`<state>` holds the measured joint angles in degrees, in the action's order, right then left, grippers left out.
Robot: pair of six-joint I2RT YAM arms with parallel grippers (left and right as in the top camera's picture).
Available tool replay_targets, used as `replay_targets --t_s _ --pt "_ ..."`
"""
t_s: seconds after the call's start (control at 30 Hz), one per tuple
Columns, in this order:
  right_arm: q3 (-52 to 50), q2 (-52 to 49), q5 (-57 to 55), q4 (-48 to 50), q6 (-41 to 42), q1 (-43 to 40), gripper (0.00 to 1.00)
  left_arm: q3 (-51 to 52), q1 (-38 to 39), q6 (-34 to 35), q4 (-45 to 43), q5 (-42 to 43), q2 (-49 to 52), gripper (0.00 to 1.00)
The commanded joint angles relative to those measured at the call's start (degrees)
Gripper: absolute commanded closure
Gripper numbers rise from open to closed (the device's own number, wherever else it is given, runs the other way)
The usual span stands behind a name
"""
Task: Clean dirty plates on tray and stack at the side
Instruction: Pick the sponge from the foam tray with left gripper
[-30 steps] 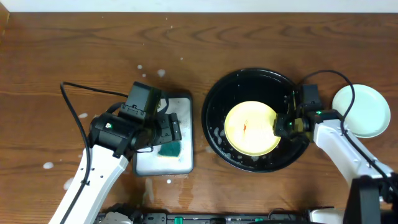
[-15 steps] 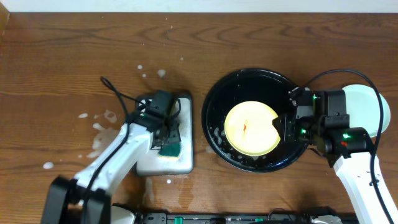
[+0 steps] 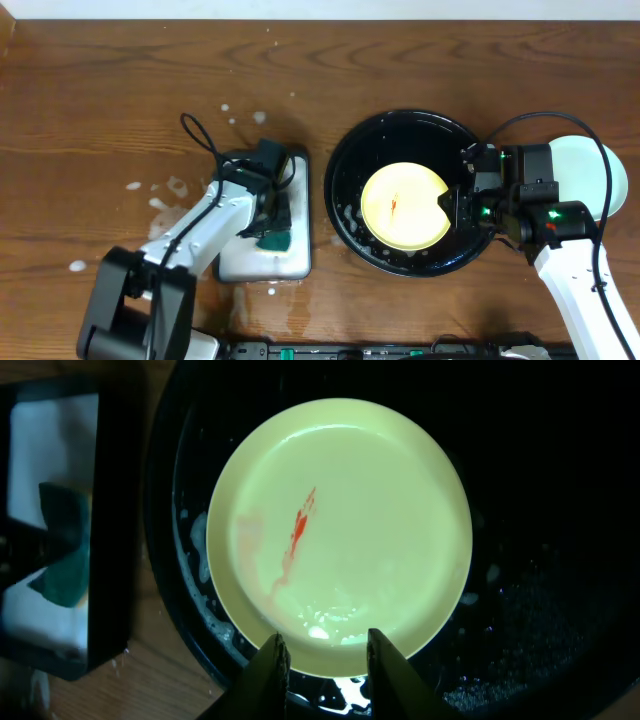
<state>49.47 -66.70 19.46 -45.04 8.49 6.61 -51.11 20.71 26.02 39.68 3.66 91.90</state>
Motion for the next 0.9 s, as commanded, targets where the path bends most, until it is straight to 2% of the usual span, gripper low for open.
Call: replay_targets --t_s 0.0,0.1,0.17,0.33,0.37,0.43,0.5,0.6,0.67,0.87 --pt "0.5 -0.1 0.5 0.0 -0.2 0.5 0.76 -2.1 -0.4 -0.9 3.5 0.2 -5.3 0.39" --pt "0.5 -0.1 0.2 0.1 -0.2 0.5 0.74 -1.4 -0.4 -0.3 5.7 1.7 -6.2 0.38" --pt "0.5 -0.1 -1.2 0.0 -0.2 0.5 0.73 0.4 -0.3 -0.2 4.2 3.6 -6.0 0.38" --pt "0.4 -0.6 -6.0 0.0 -0.2 0.5 0.69 7.4 0.9 1.3 -5.2 4.7 -4.3 0.39" --pt "0.4 -1.2 -6.0 0.0 -0.2 0.5 0.65 8.7 0.9 1.3 -7.1 4.7 -3.8 0.42" --pt "0.4 -2.7 -5.9 0.0 0.5 0.5 0.57 10.5 0.9 1.2 -10.0 4.7 -2.6 0.64" --pt "0.4 -5.1 -5.9 0.1 1.3 0.5 0.55 10.7 0.9 1.2 -10.9 4.6 -1.9 0.92" --pt "0.5 -8.6 -5.9 1.2 1.3 0.5 0.57 9.5 0.9 0.8 -10.1 4.5 -2.1 0.93" --pt "0.4 -10.7 -5.9 2.8 1.4 0.4 0.63 7.2 0.9 -0.7 -7.7 4.4 -2.3 0.92" --pt "0.5 -15.3 -5.9 7.0 1.8 -1.7 0.67 -4.9 1.0 -3.1 5.0 2.8 -3.3 0.93"
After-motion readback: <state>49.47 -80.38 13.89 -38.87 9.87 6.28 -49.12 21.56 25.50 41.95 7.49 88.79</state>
